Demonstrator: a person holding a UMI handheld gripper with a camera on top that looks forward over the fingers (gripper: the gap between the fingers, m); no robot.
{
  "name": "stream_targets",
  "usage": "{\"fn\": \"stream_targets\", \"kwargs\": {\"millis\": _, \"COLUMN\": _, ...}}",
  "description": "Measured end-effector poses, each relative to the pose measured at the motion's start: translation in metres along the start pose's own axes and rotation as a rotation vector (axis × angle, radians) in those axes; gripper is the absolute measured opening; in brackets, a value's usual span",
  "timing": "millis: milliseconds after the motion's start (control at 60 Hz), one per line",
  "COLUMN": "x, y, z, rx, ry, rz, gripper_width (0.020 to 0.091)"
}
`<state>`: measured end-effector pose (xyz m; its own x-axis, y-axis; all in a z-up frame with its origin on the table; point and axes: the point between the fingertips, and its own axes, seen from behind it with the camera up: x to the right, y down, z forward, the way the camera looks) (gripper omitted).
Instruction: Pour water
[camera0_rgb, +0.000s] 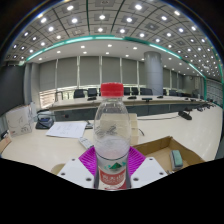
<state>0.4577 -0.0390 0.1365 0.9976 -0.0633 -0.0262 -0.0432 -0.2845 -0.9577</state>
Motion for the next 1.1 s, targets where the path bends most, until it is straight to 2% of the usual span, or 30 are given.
{"fn": "stream_targets", "kwargs": {"millis": 250, "x": 0.013, "y": 0.062, "z": 0.006, "rx": -0.066, "ry": 0.026, "rz": -0.027, "gripper_width": 0.0363}}
{"fn": "stream_targets", "kwargs": {"millis": 367, "x": 0.016, "y": 0.062, "z": 0.002, "rx": -0.034, "ry": 0.026, "rz": 0.002, "gripper_width": 0.0405}}
{"fn": "stream_targets", "kwargs": {"millis": 467, "x": 0.017, "y": 0.063, "z": 0.004, "rx": -0.029, "ry": 0.022, "rz": 0.001, "gripper_width": 0.0501}}
{"fn": "stream_targets", "kwargs": {"millis": 550, "x": 0.017, "y": 0.069, "z": 0.003, "rx": -0.068, "ry": 0.028, "rz": -0.007, "gripper_width": 0.0584}}
{"fn": "stream_targets", "kwargs": {"millis": 583, "x": 0.017, "y": 0.072, "z": 0.0, "rx": -0.088, "ry": 0.035, "rz": -0.01, "gripper_width": 0.0676}}
{"fn": "stream_targets", "kwargs": {"millis": 633, "x": 0.016, "y": 0.074, "z": -0.002, "rx": -0.112, "ry": 0.04, "rz": -0.02, "gripper_width": 0.0866}}
{"fn": "stream_targets", "kwargs": {"millis": 683, "x": 0.017, "y": 0.072, "z": -0.008, "rx": -0.124, "ry": 0.051, "rz": -0.025, "gripper_width": 0.0835}}
{"fn": "stream_targets", "kwargs": {"millis": 750, "x": 0.02, "y": 0.069, "z": -0.02, "rx": -0.148, "ry": 0.073, "rz": -0.027, "gripper_width": 0.0867}}
{"fn": "stream_targets", "kwargs": {"millis": 850, "x": 0.016, "y": 0.06, "z": -0.04, "rx": -0.181, "ry": 0.107, "rz": -0.025, "gripper_width": 0.0862}}
{"fn": "stream_targets", "kwargs": {"millis": 1100, "x": -0.044, "y": 0.026, "z": -0.145, "rx": -0.284, "ry": 0.145, "rz": 0.004, "gripper_width": 0.0857}}
